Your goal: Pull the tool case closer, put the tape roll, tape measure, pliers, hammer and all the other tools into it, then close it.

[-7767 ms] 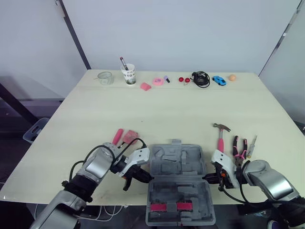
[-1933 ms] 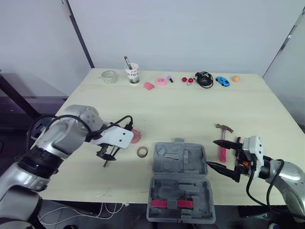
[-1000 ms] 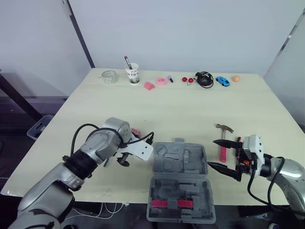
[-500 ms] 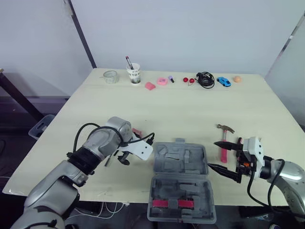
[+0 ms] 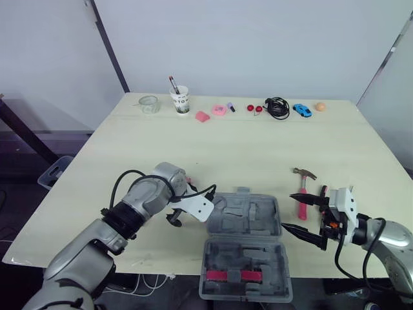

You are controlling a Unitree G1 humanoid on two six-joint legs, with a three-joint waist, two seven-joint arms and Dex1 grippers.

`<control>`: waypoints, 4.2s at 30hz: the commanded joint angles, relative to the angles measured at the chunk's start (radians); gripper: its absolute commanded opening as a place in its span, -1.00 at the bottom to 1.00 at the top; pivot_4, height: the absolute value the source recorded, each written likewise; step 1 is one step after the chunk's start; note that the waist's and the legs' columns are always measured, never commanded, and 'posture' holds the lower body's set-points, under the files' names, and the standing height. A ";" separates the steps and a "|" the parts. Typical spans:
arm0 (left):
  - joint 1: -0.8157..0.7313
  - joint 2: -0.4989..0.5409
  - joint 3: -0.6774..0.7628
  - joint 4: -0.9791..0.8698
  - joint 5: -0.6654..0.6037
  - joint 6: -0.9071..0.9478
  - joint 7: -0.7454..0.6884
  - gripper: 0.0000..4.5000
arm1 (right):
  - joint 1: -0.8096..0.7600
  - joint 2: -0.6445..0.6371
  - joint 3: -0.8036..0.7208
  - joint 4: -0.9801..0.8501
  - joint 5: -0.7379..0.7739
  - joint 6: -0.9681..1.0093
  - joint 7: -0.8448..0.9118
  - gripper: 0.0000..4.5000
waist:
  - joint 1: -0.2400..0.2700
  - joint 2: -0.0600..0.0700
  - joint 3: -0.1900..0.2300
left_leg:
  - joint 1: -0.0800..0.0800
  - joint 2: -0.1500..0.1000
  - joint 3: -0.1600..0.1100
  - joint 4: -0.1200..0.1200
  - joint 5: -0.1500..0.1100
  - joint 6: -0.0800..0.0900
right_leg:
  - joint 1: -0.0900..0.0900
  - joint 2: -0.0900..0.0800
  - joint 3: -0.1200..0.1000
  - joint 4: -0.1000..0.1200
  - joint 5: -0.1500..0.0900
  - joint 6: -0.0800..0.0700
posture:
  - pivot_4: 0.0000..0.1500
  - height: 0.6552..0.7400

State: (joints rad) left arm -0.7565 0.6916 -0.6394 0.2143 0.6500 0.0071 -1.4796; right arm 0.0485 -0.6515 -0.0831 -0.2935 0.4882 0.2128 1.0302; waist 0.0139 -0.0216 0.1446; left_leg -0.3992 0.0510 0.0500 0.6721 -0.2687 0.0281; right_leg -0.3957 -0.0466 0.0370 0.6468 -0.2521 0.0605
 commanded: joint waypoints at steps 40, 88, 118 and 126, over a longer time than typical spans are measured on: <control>-0.205 -0.098 -0.029 -0.141 -0.229 0.242 -0.135 -0.96 | 0.012 -0.016 -0.044 -0.018 0.046 -0.031 0.069 1.00 | -0.002 0.000 0.000 | 0.000 -0.003 -0.001 0.001 0.000 0.000 | 0.000 0.000 0.003 0.002 0.000 0.000 | 1.00 1.00; -0.389 -0.335 -0.056 0.662 -0.331 0.063 -0.120 -0.96 | 0.045 -0.013 -0.042 -0.022 0.030 -0.061 0.028 1.00 | -0.001 0.000 0.000 | -0.001 -0.004 -0.002 0.001 0.000 0.000 | 0.000 0.001 0.004 0.002 0.000 0.001 | 1.00 1.00; -0.425 -0.307 -0.073 0.579 -0.359 0.071 -0.135 0.99 | 0.028 -0.021 -0.034 -0.003 0.022 -0.065 0.025 1.00 | -0.001 -0.001 0.000 | -0.001 -0.004 -0.003 0.001 0.000 0.000 | 0.000 0.001 0.004 0.002 0.000 0.001 | 1.00 1.00; -0.384 -0.221 -0.033 0.409 -0.512 0.137 -0.135 0.99 | 0.024 0.000 -0.026 0.007 0.010 -0.081 0.018 1.00 | -0.002 -0.001 0.000 | -0.001 -0.004 -0.003 0.001 0.000 0.000 | 0.000 0.001 0.004 0.002 0.000 0.001 | 1.00 1.00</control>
State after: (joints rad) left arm -1.1477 0.4609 -0.7106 0.6661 0.1848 0.1287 -1.5700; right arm 0.0794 -0.6565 -0.0953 -0.2686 0.4939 0.1556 1.0492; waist 0.0121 -0.0221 0.1450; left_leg -0.4001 0.0475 0.0471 0.6731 -0.2686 0.0284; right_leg -0.3960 -0.0460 0.0406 0.6486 -0.2524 0.0613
